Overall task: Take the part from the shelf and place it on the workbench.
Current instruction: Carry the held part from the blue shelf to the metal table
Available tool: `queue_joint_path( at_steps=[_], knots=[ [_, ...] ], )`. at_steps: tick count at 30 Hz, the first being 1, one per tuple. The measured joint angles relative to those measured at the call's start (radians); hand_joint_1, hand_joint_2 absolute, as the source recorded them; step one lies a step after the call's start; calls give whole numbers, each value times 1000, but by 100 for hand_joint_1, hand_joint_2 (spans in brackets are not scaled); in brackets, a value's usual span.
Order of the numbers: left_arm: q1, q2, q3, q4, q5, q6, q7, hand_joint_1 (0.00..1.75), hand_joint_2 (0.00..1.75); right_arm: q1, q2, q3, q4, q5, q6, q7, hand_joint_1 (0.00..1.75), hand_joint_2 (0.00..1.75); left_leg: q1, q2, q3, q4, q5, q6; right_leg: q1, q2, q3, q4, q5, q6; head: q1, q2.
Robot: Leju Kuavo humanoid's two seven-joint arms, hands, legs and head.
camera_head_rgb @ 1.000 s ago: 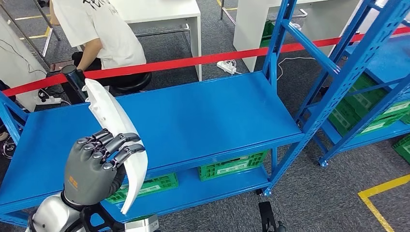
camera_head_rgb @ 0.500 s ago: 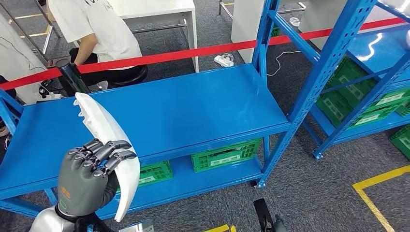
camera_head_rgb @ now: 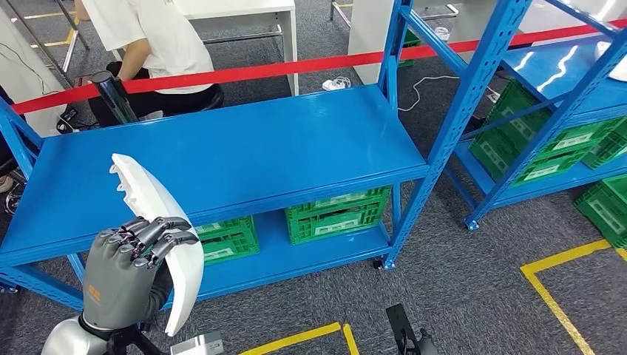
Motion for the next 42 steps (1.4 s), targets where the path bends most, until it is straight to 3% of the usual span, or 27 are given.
queue_joint_path(
  at_steps=[1,4,5,8,9,10,11,13,15,17,19,20,21,23,24,25,27,28,30,32,34,35,37,39,40,41,42],
  knots=[
    [0,1,4,7,4,1,-6,175,175,-1,-1,0,0,-3,0,-1,0,0,-1,0,-4,5,5,-6,2,1,13,-25,-12,-8,0,0],
    [-2,2,10,35,12,4,-20,175,175,-2,-2,0,0,-11,0,-7,0,0,-1,-2,-11,8,13,-23,1,0,-3,-30,7,-33,-2,0],
    [-3,3,13,44,13,6,-22,175,175,-3,-2,0,0,-12,0,-9,0,0,1,-4,-20,25,-11,-30,-1,-2,-14,-32,18,-40,-3,0],
    [-3,6,23,68,19,24,-26,175,175,-5,-3,0,0,-13,17,-15,0,0,7,-8,-61,176,-153,-47,-3,-3,-55,-33,55,-49,-6,0],
    [-3,7,27,75,23,32,-27,175,175,-5,-3,0,0,-12,27,-16,0,0,9,-8,-69,233,-180,-51,-3,-3,-69,-32,67,-49,-6,0],
    [-3,8,31,82,27,39,-28,175,175,-5,-3,0,0,-10,36,-16,0,0,9,-8,-64,269,-183,-51,-2,-3,-84,-31,80,-47,-6,0],
    [-3,9,35,87,31,44,-28,175,175,-5,-3,0,0,-9,43,-16,0,0,10,-8,-44,274,-167,-50,-2,-3,-99,-31,92,-46,-6,0],
    [-3,11,42,91,34,50,-30,175,175,-6,-3,0,0,-9,48,-17,0,0,9,-10,46,180,-124,-42,-2,-4,-124,-30,114,-41,-6,0],
    [-4,11,48,92,34,52,-31,175,175,-7,-2,0,0,-9,49,-19,0,0,5,-14,150,37,-131,-31,-2,-2,-138,-32,134,-32,-5,0],
    [-4,11,52,92,33,54,-30,175,175,-7,-2,0,0,-10,51,-24,0,0,-4,-17,186,-29,-146,-18,-5,-1,-140,-40,155,-18,-7,0],
    [-5,8,55,91,28,51,-28,175,175,-6,-2,0,0,-12,51,-33,0,0,-5,-14,171,-39,-125,-2,-8,0,-141,-46,167,-4,-11,0],
    [-5,6,57,90,25,49,-25,175,175,-6,-2,0,0,-14,51,-36,0,0,-3,-12,163,-44,-112,7,-8,1,-147,-37,149,1,-11,0],
    [-4,3,58,89,21,46,-23,175,175,-5,-2,0,0,-14,51,-40,0,0,-1,-10,152,-48,-97,14,-8,2,-156,-10,110,5,-10,0],
    [3,-1,61,85,17,43,-20,175,175,-7,-4,0,0,-11,52,-49,0,0,0,-7,124,-49,-69,23,-7,1,-182,96,1,10,-8,0],
    [10,-2,64,82,16,43,-20,175,175,-7,-6,0,0,-10,53,-54,0,0,-1,-6,106,-46,-56,23,-6,1,-191,160,-34,13,-8,0],
    [18,-2,66,80,17,45,-21,175,175,-8,-8,0,0,-10,54,-58,0,0,-1,-4,87,-43,-42,23,-6,1,-192,208,-44,15,-8,0],
    [37,-2,71,76,19,57,-24,175,175,-7,-15,0,0,-12,56,-67,0,0,-1,-2,44,-31,-19,19,-5,0,-152,218,0,16,-8,0],
    [46,-2,74,73,19,66,-26,175,175,-8,-18,0,0,-16,57,-72,0,0,0,-2,25,-22,-9,16,-5,0,-106,169,22,16,-7,0],
    [63,-1,82,64,16,83,-29,175,175,-10,-24,0,0,-27,61,-87,0,0,-1,-3,-5,-5,4,6,-2,1,-7,37,9,10,-5,0],
    [77,-2,87,53,10,96,-32,175,175,-11,-28,-2,0,-38,64,-102,0,0,-4,-2,-16,2,14,-5,2,2,32,-37,-26,-7,-4,0],
    [89,-2,89,46,-2,108,-34,175,175,-9,-30,-4,0,-39,60,-104,0,0,-2,-3,-17,-1,23,-16,2,-3,26,-48,-19,-27,-6,0],
    [93,-2,90,44,-11,113,-34,175,175,-9,-31,-4,0,-35,58,-101,0,0,0,-4,-22,6,13,-23,1,-6,21,-50,-10,-36,-7,0],
    [99,-2,91,43,-31,119,-31,175,175,-9,-33,-4,0,-29,55,-99,0,0,5,-8,-48,74,-57,-36,-2,-14,6,-53,10,-47,-10,0],
    [100,-3,91,43,-49,122,-29,175,175,-8,-34,-4,0,-26,53,-99,0,0,10,-8,-84,200,-140,-46,-3,-22,-14,-52,26,-50,-13,0],
    [101,-4,91,43,-54,123,-28,175,175,-8,-34,-4,0,-25,51,-99,0,0,12,-8,-92,249,-157,-49,-2,-27,-23,-51,33,-49,-12,0],
    [102,-5,91,43,-57,123,-28,175,175,-8,-34,-4,0,-26,50,-99,0,0,13,-8,-84,266,-154,-50,-2,-34,-32,-51,39,-48,-13,0],
    [103,-6,91,43,-54,123,-31,175,175,-7,-34,-4,0,-26,48,-98,0,0,13,-6,-55,243,-138,-50,-2,-41,-38,-51,44,-46,-12,0]
  ],
)
